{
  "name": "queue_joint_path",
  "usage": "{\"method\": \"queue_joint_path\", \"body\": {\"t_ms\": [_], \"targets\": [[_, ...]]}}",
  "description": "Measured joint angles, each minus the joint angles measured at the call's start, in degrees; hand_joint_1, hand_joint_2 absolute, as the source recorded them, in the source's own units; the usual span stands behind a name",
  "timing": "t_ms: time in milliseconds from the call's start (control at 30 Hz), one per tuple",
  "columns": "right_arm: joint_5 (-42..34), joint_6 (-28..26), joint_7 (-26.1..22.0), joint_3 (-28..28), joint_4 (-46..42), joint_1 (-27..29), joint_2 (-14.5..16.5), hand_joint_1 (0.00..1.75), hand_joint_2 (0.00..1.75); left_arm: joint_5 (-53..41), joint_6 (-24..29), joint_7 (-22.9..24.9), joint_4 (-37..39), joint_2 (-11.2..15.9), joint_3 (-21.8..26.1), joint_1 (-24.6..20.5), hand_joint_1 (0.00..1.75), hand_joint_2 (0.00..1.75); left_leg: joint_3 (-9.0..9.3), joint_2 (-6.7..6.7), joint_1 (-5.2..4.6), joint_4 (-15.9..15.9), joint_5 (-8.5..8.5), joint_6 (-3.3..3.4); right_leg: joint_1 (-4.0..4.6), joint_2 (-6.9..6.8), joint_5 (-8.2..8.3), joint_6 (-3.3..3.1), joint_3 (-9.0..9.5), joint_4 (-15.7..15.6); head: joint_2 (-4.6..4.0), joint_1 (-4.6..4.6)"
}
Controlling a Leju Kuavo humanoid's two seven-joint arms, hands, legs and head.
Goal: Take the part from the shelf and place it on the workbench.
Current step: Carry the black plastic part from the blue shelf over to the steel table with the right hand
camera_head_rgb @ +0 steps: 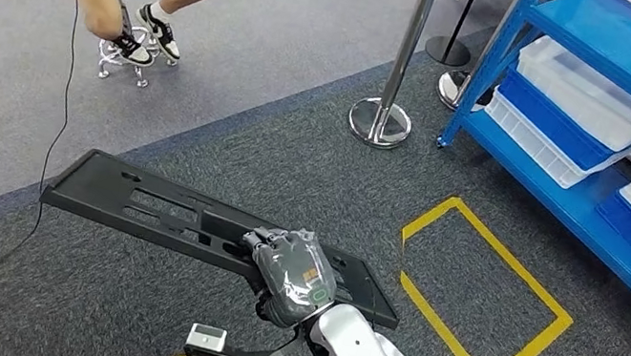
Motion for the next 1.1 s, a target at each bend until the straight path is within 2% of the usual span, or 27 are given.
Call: {"method": "queue_joint_path", "body": {"t_ms": [33, 67, 100, 167, 200, 233, 267, 300, 333, 400, 467, 500, 533, 567, 633, 667, 700, 733, 767, 800, 833, 867, 933, 967, 1033, 1067, 1100], "targets": [[0.0, 0.0, 0.0, -0.1, -0.2, 0.1, -0.1, 1.75, 1.75, 0.0, 0.0, 0.0, 0.0, 0.0, 0.0, 0.1, 0.0, 1.75, -0.18, -0.61, 0.03, 0.0, 0.19, 0.5, -0.04, -0.34, 0.04, 0.31, 0.0, -0.1, 0.01, 0.0], [0.0, 0.0, 0.0, -0.1, -0.3, 0.2, -0.3, 1.75, 1.75, 0.0, 0.0, 0.0, 0.0, -0.1, 0.0, 0.1, 0.0, 1.75, -0.34, -1.12, 0.08, -0.2, 0.46, 0.96, -0.18, 0.13, -0.34, 0.65, -0.09, 0.3, 0.0, 0.03], [0.0, 0.0, 0.0, -0.2, -0.5, 0.4, -0.5, 1.75, 1.75, 0.0, 0.0, 0.1, 0.0, -0.2, 0.0, 0.1, 0.0, 1.75, -0.49, -1.59, 0.17, -0.3, 0.77, 1.43, -0.36, 1.34, -1.37, 0.93, -0.5, 1.3, 0.01, 0.03], [0.1, -0.2, -0.1, -0.7, -1.0, 1.3, -1.3, 1.75, 1.75, -0.1, 0.2, 0.1, 0.0, -0.5, 0.0, 0.0, 0.0, 1.75, -0.95, -2.58, 0.21, -0.5, 1.31, 2.21, -0.67, 4.76, -5.19, 1.32, -2.64, 6.7, 0.01, 0.04], [0.1, -0.4, -0.2, -0.9, -1.4, 2.1, -1.9, 1.75, 1.75, -0.2, 0.3, 0.2, 0.0, -0.7, 0.0, 0.0, 0.0, 1.75, -1.25, -3.23, 0.11, -0.5, 1.5, 2.46, -0.69, 5.86, -7.27, 1.35, -4.21, 10.5, 0.02, 0.03], [0.2, -0.6, -0.3, -1.2, -1.8, 3.1, -2.7, 1.75, 1.75, -0.2, 0.5, 0.3, 0.0, -0.9, 0.0, -0.1, 0.0, 1.75, -1.52, -4.01, -0.01, -0.5, 1.69, 2.61, -0.67, 6.41, -8.66, 1.33, -5.55, 13.8, 0.02, 0.03], [0.3, -0.7, -0.3, -1.4, -2.1, 4.0, -3.5, 1.75, 1.75, -0.2, 0.6, 0.3, 0.0, -1.1, 0.0, 0.0, 0.0, 1.75, -1.75, -4.87, -0.12, -0.5, 1.87, 2.66, -0.63, 6.68, -8.99, 1.22, -6.17, 15.5, 0.02, 0.03], [0.3, -0.8, -0.4, -1.5, -2.4, 4.7, -4.2, 1.75, 1.75, -0.2, 0.7, 0.4, 0.0, -1.2, 0.0, 0.0, 0.0, 1.75, -1.92, -5.74, -0.21, -0.5, 2.04, 2.63, -0.58, 6.89, -8.2, 1.02, -5.78, 15.1, 0.02, 0.03], [0.4, -0.9, -0.4, -1.7, -2.6, 5.2, -4.7, 1.75, 1.75, -0.2, 0.8, 0.4, 0.0, -1.3, 0.0, 0.1, 0.0, 1.75, -2.01, -6.54, -0.26, -0.4, 2.19, 2.55, -0.51, 7.22, -6.5, 0.75, -4.38, 12.5, 0.02, 0.03], [0.5, -1.0, -0.5, -1.9, -3.3, 6.0, -5.5, 1.75, 1.75, -0.3, 0.8, 0.6, 0.0, -1.7, -0.1, 0.1, 0.0, 1.75, -2.17, -7.89, -0.36, -0.4, 2.5, 2.28, -0.43, 9.38, -2.95, 0.11, -0.43, 4.7, 0.02, 0.02], [1.0, -2.3, -0.9, -3.0, -4.7, 7.7, -6.9, 1.75, 1.75, -0.5, 0.9, 1.2, 0.0, -2.2, -0.6, -0.1, 0.0, 1.75, -2.54, -9.22, -0.31, -0.3, 2.91, 1.77, -0.32, 11.08, -1.65, -0.21, 1.63, 0.1, 0.02, 0.02], [1.2, -3.4, -1.4, -4.1, -5.7, 9.4, -8.1, 1.75, 1.75, -0.6, 1.1, 1.6, 0.0, -2.6, -1.1, -0.1, 0.0, 1.75, -2.75, -10.04, -0.22, -0.4, 3.18, 1.4, -0.2, 11.07, -1.73, -0.27, 1.85, -0.5, 0.02, 0.02], [1.4, -4.8, -2.1, -5.5, -6.9, 11.5, -9.4, 1.75, 1.75, -0.7, 1.4, 1.9, 0.0, -3.0, -1.7, 0.0, 0.0, 1.75, -2.89, -10.85, -0.16, -0.6, 3.43, 1.02, -0.17, 10.1, -1.53, -0.41, 2.01, -0.8, 0.02, 0.04], [1.4, -6.0, -3.0, -7.2, -7.9, 13.6, -10.6, 1.75, 1.75, -0.7, 1.7, 2.0, 0.0, -3.3, -2.2, 0.1, 0.0, 1.75, -3.04, -10.67, -0.15, -0.5, 3.45, 0.84, -0.23, 9.16, -1.28, -0.61, 2.28, -1.2, 0.02, 0.05], [1.5, -7.6, -4.8, -10.7, -9.3, 17.4, -12.8, 1.75, 1.75, -0.7, 2.1, 2.1, 0.1, -3.8, -3.0, 0.2, 0.0, 1.75, -4.22, -7.55, -0.37, 2.0, 1.62, 0.64, -0.41, 7.43, -0.65, -1.23, 2.67, -2.1, 0.01, -0.03], [1.6, -7.9, -5.3, -12.2, -9.8, 18.8, -13.6, 1.75, 1.75, -0.7, 2.2, 2.1, 0.1, -4.0, -3.2, 0.2, 0.0, 1.75, -5.47, -5.37, -0.34, 5.0, -0.33, 0.62, -0.39, 6.67, -0.46, -1.44, 2.65, -2.4, 0.01, -0.06], [1.8, -8.0, -5.7, -13.4, -10.1, 19.9, -14.2, 1.75, 1.75, -0.7, 2.2, 2.0, 0.1, -4.2, -3.4, 0.1, 0.0, 1.75, -7.01, -3.94, -0.29, 8.7, -2.51, 0.41, -0.29, 5.94, -0.38, -1.61, 2.51, -2.4, 0.01, -0.11], [2.0, -8.0, -5.9, -14.3, -10.4, 20.8, -14.6, 1.75, 1.75, -0.7, 2.2, 1.9, 0.1, -4.3, -3.6, 0.0, 0.0, 1.75, -8.4, -3.39, -0.15, 12.2, -4.25, 0.15, -0.23, 5.11, -0.37, -1.66, 2.33, -2.3, 0.01, -0.11], [2.4, -7.9, -6.1, -15.0, -10.6, 21.7, -14.8, 1.75, 1.75, -0.7, 2.1, 1.8, 0.1, -4.3, -3.7, -0.1, 0.0, 1.75, -9.06, -3.2, -0.06, 14.4, -5.06, -0.08, -0.22, 4.24, -0.37, -1.65, 2.2, -2.2, 0.01, -0.11], [2.8, -7.8, -6.3, -15.7, -10.9, 22.4, -15.1, 1.75, 1.75, -0.7, 2.0, 1.8, 0.1, -4.4, -3.9, -0.1, 0.0, 1.75, -8.68, -3.06, 0.0, 14.6, -4.86, -0.27, -0.24, 3.4, -0.4, -1.61, 2.09, -2.1, 0.01, -0.11], [3.2, -7.7, -6.5, -16.2, -11.1, 23.0, -15.3, 1.75, 1.75, -0.7, 2.0, 1.7, 0.1, -4.4, -4.1, -0.2, 0.0, 1.75, -7.12, -2.77, 0.02, 12.6, -3.73, -0.38, -0.31, 2.6, -0.48, -1.49, 2.02, -1.9, 0.01, -0.12], [3.6, -7.6, -6.7, -16.8, -11.4, 23.5, -15.5, 1.75, 1.75, -0.7, 1.9, 1.8, 0.1, -4.4, -4.2, -0.2, 0.0, 1.75, -4.66, -1.92, 0.03, 8.8, -2.15, -0.39, -0.36, 1.87, -0.61, -1.28, 1.97, -1.7, 0.01, -0.12], [4.1, -7.7, -6.9, -17.9, -11.9, 24.3, -16.3, 1.75, 1.75, -0.8, 1.9, 2.1, 0.1, -4.4, -4.5, -0.3, 0.0, 1.75, -0.49, 0.34, -0.31, 2.0, -0.35, 0.07, -0.2, 0.57, -1.06, -0.58, 1.9, -1.1, 0.01, -0.09], [4.2, -7.7, -6.9, -18.5, -12.1, 24.7, -16.7, 1.75, 1.75, -0.8, 1.9, 2.2, 0.1, -4.4, -4.6, -0.4, 0.0, 1.75, 0.4, 1.0, -0.5, 0.3, -0.12, 0.41, -0.07, 0.0, -1.22, -0.22, 1.91, -0.9, 0.01, -0.05], [4.3, -7.7, -7.0, -19.3, -12.5, 25.5, -17.5, 1.75, 1.75, -0.8, 1.8, 2.4, 0.1, -4.5, -4.8, -0.3, 0.0, 1.75, 0.2, 0.19, -0.73, -0.3, 0.01, 1.19, -0.01, -1.15, -1.28, 0.4, 2.05, -0.8, 0.01, 0.02], [4.3, -7.8, -7.0, -19.5, -12.7, 25.8, -17.7, 1.75, 1.75, -0.8, 1.8, 2.5, 0.1, -4.6, -4.9, -0.3, 0.0, 1.75, 0.15, -0.46, -0.67, -0.5, 0.24, 1.58, -0.16, -1.17, -1.4, 0.75, 2.11, -0.7, 0.02, 0.01], [4.3, -7.8, -7.0, -19.8, -12.9, 26.1, -17.9, 1.75, 1.75, -0.8, 1.7, 2.5, 0.1, -4.6, -5.1, -0.3, 0.0, 1.75, 0.13, -1.11, -0.6, -0.8, 0.51, 2.01, -0.39, -0.12, -1.98, 1.09, 1.98, -0.2, 0.02, 0.01]]}}
